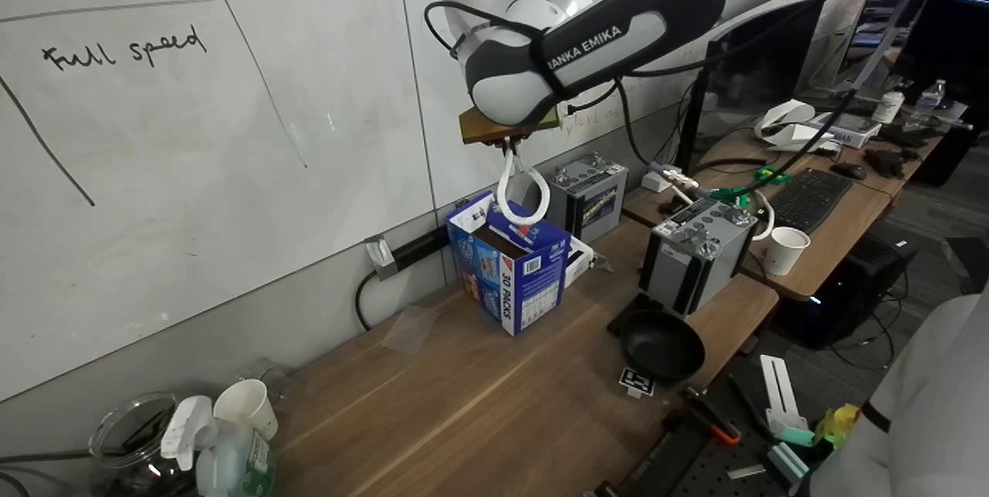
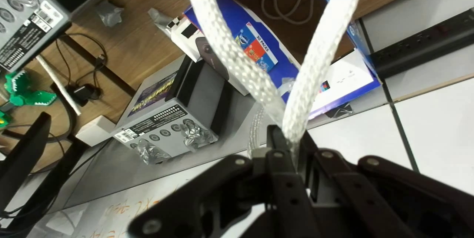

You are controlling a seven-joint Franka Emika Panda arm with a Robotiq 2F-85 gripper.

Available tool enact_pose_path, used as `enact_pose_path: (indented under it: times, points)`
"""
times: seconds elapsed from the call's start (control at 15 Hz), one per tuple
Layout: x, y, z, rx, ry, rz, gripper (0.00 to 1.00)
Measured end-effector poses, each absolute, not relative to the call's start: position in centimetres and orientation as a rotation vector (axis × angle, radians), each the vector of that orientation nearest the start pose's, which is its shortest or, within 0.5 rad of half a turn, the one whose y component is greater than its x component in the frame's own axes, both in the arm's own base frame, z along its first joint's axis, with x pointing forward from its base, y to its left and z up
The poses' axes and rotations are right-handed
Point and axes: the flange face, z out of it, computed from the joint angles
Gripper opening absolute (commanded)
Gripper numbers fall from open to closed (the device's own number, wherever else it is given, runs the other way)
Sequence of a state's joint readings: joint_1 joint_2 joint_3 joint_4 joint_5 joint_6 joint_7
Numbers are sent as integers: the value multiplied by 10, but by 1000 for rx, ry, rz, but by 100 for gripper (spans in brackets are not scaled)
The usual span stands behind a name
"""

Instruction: Put the white ropes inside the blue box

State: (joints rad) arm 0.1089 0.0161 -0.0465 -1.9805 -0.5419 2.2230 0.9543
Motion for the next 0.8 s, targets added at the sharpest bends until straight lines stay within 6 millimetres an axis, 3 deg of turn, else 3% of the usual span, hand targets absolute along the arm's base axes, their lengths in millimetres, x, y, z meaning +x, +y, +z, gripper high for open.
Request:
enact_pose_path:
  times: [0.33, 0.8]
  points:
    - [588, 12, 474, -3216, 1025, -698, 11]
    - [613, -4, 420, -3236, 1000, -591, 11]
